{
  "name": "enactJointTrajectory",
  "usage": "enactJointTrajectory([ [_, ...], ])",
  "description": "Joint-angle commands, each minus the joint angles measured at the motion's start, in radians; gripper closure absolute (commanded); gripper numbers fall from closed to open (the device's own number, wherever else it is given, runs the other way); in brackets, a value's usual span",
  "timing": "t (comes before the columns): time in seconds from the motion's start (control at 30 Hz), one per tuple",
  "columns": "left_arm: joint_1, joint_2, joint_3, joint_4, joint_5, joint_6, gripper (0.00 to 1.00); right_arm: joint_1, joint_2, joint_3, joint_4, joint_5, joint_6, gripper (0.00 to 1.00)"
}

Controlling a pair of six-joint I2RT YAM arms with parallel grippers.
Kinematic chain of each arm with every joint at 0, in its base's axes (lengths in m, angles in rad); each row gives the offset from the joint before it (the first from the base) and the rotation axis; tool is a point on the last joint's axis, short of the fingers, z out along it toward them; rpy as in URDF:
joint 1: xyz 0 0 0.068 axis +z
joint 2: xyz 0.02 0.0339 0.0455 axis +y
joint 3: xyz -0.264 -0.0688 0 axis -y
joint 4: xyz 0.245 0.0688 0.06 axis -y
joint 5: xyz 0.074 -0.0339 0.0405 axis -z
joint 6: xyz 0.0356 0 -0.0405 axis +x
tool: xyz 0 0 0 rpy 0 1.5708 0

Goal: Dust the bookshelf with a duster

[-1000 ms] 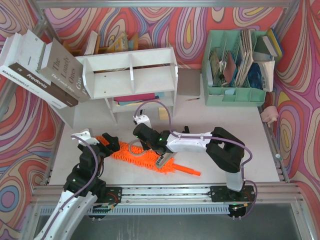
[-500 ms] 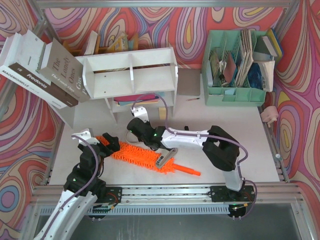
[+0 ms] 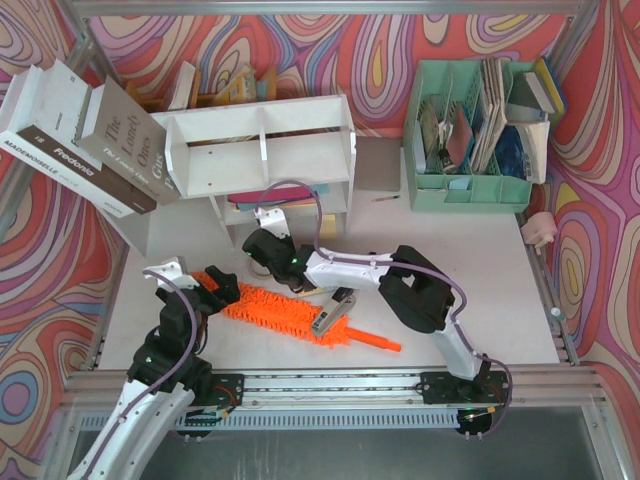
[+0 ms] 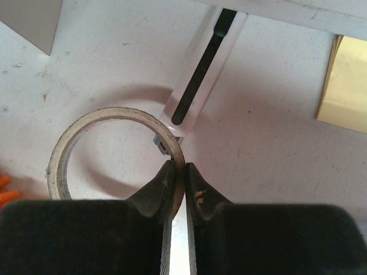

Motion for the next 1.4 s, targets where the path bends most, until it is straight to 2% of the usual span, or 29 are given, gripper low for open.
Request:
enactJointTrajectory([
  [0.0, -0.002, 0.002, -0.017, 0.025, 0.007, 0.014, 0.02, -0.010, 0.020, 0.045, -0.032, 0.048, 0.016, 0.77],
  [0.17, -0.002, 0.003, -0.019, 0.026, 0.007, 0.014, 0.02, -0.010, -0.006, 0.032, -0.031, 0.047, 0.017, 0.48],
  [0.27, -0.002, 0.007, -0.018, 0.029, 0.009, 0.014, 0.02, -0.009, -0.046, 0.014, -0.047, 0.051, 0.035, 0.39],
  [0.47, -0.003, 0.013, -0.018, 0.033, 0.012, 0.016, 0.02, 0.032, -0.142, -0.061, -0.111, 0.117, 0.112, 0.38],
  [0.57, -0.002, 0.016, -0.017, 0.034, 0.013, 0.016, 0.02, 0.060, -0.179, -0.071, -0.212, 0.157, 0.205, 0.39],
  [0.7, -0.002, 0.017, -0.017, 0.035, 0.015, 0.016, 0.01, 0.106, -0.216, -0.061, -0.478, 0.286, 0.489, 0.35],
  [0.8, -0.003, 0.017, -0.018, 0.035, 0.017, 0.016, 0.02, 0.141, -0.233, -0.034, -0.746, 0.355, 0.717, 0.34],
  [0.93, -0.003, 0.016, -0.018, 0.035, 0.019, 0.016, 0.02, 0.169, -0.202, 0.050, -1.116, 0.362, 1.113, 0.31],
  [1.0, -0.002, 0.016, -0.019, 0.038, 0.019, 0.015, 0.01, 0.176, -0.181, 0.085, -1.244, 0.337, 1.231, 0.28],
  [1.37, -0.002, 0.010, -0.020, 0.037, 0.025, 0.014, 0.02, 0.186, -0.189, 0.031, -1.212, 0.235, 1.246, 0.23],
])
